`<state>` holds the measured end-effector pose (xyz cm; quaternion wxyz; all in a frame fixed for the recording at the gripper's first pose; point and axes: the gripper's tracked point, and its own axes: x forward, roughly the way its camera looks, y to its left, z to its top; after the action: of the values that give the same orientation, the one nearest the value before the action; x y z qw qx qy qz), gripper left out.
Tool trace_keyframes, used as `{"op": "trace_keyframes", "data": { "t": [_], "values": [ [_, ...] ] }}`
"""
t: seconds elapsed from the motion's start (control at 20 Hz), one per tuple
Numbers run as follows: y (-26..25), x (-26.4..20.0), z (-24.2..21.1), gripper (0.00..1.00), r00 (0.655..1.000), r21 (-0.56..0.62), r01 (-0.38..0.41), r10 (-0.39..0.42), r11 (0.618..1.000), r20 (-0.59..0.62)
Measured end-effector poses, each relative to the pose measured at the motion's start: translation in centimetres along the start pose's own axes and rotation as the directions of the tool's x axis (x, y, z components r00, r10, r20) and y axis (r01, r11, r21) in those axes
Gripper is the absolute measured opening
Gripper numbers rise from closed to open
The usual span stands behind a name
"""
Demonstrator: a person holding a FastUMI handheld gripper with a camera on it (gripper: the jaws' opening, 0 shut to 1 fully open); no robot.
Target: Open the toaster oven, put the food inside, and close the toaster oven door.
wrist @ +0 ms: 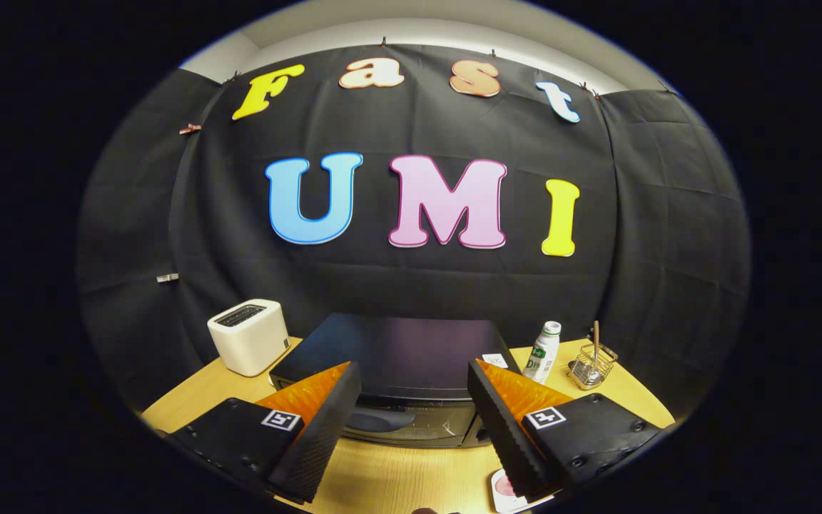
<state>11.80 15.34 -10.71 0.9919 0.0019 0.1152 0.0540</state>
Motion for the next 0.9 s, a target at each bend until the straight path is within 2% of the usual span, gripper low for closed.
{"op": "trace_keyframes", "data": {
  "t": [0.2, 0.45, 0.75, 0.9],
  "values": [
    [1.4, 3.2, -3.2, 0.98, 0.997, 0.017, 0.002, -0.001, 1.000, -0.076],
    [2.3, 5.1, -6.9, 0.99, 0.987, 0.025, 0.001, 0.003, 1.000, -0.161],
    [2.8, 5.6, -7.5, 0.99, 0.988, -0.015, 0.026, -0.028, 1.000, -0.152],
    [3.0, 5.6, -8.2, 0.99, 0.983, 0.017, 0.031, -0.028, 0.999, -0.180]
  ]
}}
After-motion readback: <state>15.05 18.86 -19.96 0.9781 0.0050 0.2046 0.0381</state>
